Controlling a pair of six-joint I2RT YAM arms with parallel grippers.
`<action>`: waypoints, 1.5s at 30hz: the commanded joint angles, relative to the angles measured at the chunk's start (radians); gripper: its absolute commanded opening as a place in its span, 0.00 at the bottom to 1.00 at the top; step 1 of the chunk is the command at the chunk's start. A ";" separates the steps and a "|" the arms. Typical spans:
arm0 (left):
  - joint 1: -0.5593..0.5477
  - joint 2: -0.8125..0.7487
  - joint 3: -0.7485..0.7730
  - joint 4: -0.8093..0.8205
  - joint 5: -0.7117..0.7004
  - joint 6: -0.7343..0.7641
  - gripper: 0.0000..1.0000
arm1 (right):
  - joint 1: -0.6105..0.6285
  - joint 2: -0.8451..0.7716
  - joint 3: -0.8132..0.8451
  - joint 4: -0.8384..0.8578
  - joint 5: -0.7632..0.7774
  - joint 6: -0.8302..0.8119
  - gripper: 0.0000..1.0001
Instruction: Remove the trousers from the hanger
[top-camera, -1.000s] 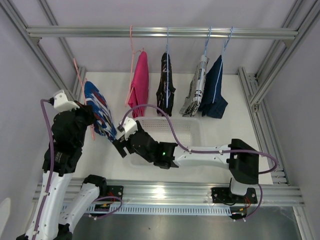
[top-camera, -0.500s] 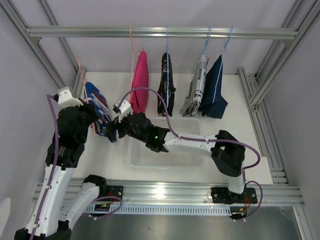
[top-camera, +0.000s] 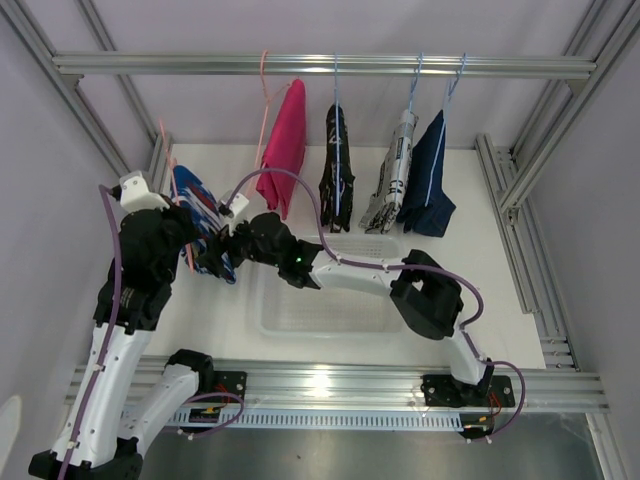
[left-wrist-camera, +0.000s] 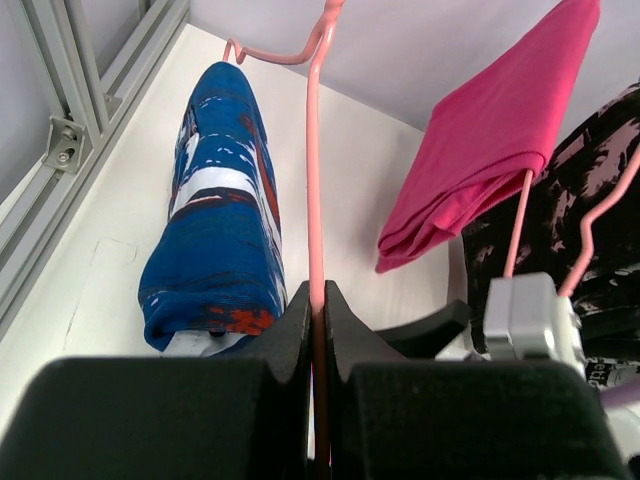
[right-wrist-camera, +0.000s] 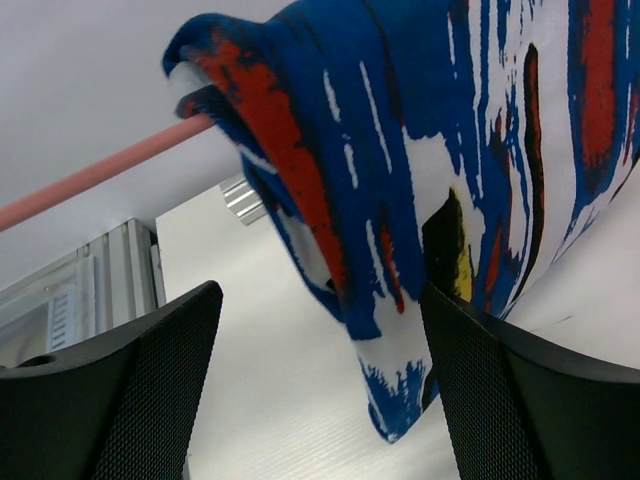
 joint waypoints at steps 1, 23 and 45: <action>-0.009 0.000 0.035 0.099 -0.004 0.027 0.00 | -0.022 0.038 0.090 0.015 -0.023 0.020 0.84; -0.009 0.001 0.044 0.093 0.034 0.033 0.00 | -0.062 0.176 0.275 -0.068 0.077 -0.043 0.81; -0.009 0.012 0.047 0.088 0.060 0.021 0.00 | -0.068 0.305 0.450 -0.106 0.086 -0.023 0.58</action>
